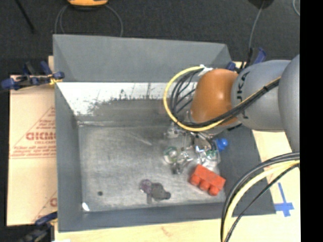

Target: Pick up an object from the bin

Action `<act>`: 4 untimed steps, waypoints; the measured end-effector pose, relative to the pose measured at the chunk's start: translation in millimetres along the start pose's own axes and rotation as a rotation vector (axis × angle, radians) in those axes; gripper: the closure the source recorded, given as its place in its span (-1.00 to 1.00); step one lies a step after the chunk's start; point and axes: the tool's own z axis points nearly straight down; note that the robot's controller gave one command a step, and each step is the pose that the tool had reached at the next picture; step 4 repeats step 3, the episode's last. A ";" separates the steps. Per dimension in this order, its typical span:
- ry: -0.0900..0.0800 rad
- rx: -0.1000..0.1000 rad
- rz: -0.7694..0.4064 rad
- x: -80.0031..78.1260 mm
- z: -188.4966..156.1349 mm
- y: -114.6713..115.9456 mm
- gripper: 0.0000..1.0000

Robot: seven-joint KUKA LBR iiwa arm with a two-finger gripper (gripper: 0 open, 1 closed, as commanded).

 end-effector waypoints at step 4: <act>0.010 -0.006 -0.442 -7.0 -198.5 5.4 1.00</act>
Offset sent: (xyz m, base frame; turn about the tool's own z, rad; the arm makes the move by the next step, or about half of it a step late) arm 0.0000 0.0000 0.0000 0.0000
